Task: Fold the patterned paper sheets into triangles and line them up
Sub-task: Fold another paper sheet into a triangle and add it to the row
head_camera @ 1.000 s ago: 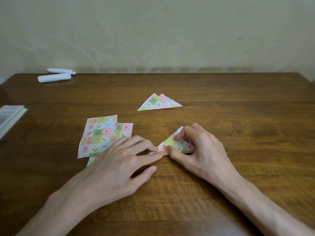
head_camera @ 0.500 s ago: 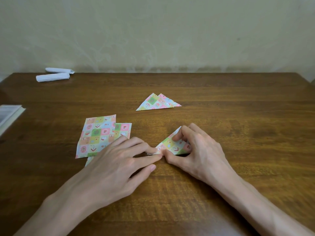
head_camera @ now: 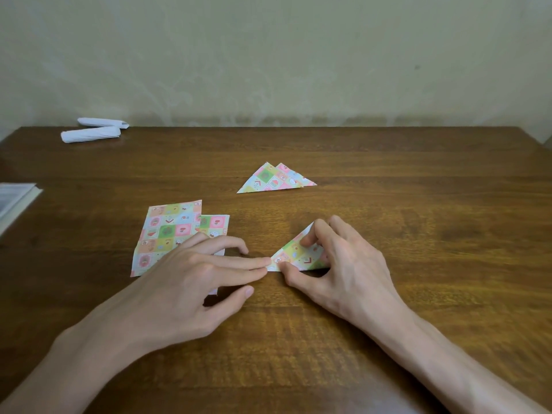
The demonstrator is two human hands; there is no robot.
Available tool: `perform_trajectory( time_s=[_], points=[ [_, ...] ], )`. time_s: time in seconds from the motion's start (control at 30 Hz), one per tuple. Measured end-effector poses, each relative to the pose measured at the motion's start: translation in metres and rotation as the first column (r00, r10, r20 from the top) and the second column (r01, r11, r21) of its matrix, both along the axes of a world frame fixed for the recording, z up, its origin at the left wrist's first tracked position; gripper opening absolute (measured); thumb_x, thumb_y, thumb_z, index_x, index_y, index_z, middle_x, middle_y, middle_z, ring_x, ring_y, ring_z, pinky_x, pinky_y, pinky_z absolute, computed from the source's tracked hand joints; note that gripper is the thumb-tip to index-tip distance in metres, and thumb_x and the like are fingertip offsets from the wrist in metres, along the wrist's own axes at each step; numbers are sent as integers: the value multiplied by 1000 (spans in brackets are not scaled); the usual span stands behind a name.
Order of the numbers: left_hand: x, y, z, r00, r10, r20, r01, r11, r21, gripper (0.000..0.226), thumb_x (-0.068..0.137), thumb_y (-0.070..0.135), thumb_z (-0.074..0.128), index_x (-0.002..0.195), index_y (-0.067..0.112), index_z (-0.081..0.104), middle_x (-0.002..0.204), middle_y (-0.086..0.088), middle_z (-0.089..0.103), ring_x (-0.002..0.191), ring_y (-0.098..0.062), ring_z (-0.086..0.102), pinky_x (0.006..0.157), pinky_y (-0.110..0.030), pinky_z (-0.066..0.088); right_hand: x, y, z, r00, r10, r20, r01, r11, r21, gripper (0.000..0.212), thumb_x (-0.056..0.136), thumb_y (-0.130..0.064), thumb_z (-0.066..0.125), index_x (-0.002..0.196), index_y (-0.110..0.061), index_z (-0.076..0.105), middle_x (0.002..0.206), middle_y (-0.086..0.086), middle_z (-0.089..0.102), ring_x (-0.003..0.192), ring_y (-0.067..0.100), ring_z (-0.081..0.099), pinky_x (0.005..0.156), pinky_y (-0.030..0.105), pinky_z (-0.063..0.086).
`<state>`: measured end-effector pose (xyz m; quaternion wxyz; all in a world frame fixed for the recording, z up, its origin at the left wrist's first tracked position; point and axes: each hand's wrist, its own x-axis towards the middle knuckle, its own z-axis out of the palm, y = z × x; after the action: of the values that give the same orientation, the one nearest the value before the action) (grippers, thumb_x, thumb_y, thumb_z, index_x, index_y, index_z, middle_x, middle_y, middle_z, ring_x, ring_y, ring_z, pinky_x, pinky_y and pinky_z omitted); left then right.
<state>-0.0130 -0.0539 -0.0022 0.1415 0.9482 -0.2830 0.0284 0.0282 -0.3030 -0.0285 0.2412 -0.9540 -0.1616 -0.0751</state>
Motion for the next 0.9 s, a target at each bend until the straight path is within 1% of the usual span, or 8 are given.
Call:
perform_trajectory(
  time_s=[0.13,0.2,0.3,0.47,0.57,0.67,0.8,0.9],
  points=[
    [2,1,-1,1000,-5,24,6,999,-38,38,97,50,51,133,48,63,128,60,37,134,8,42,110,-7,17,-2,5,-7,993,-29,118,30,1000,-8,50,75,-76,63,94,-31,50,90,-14,45,84,13,55,65,27,33],
    [4,3,0,1000,-6,16,6,1000,-29,38,97,52,51,132,50,63,129,57,43,136,6,41,112,-15,23,-2,7,-8,991,-39,131,41,999,-15,51,74,-77,62,93,-31,49,90,-14,45,85,14,56,65,27,33],
    [5,7,2,1000,-4,14,4,1000,-21,36,97,51,52,131,49,65,130,50,52,138,3,44,105,-31,36,-1,7,-9,990,-45,132,48,999,-19,51,72,-78,59,93,-32,47,90,-13,46,87,15,56,65,28,34],
    [4,4,3,999,-2,39,2,1000,8,36,96,49,54,128,44,69,128,37,60,137,0,44,105,-32,38,-2,11,-13,974,-51,221,58,998,-28,60,76,-80,60,92,-24,50,89,-7,49,82,21,55,68,34,46],
    [2,3,3,999,31,32,-31,1000,0,39,96,51,53,131,43,68,128,30,60,133,2,46,104,-27,38,-1,13,-14,971,-61,233,72,997,-39,64,74,-82,59,92,-21,51,90,-5,50,82,23,54,70,38,49],
    [-2,-2,3,999,8,49,-8,1000,5,40,97,47,54,133,38,68,127,33,55,126,0,50,102,-23,34,-1,14,-14,973,-60,223,70,997,-37,63,73,-81,58,92,-22,50,90,-5,50,83,23,55,72,39,49],
    [-2,-7,1,997,-32,75,28,998,56,38,100,43,53,133,32,69,134,26,58,128,-5,50,101,-35,46,-1,13,-15,974,-57,218,66,997,-33,61,76,-80,56,94,-22,50,91,-5,49,85,23,53,73,39,49],
    [-1,-8,2,997,-40,64,36,998,54,37,101,40,52,132,31,70,137,25,56,130,-5,47,100,-36,48,-2,14,-15,975,-60,216,70,997,-37,60,77,-79,55,93,-22,49,91,-5,49,85,23,53,73,39,48]
  ],
)
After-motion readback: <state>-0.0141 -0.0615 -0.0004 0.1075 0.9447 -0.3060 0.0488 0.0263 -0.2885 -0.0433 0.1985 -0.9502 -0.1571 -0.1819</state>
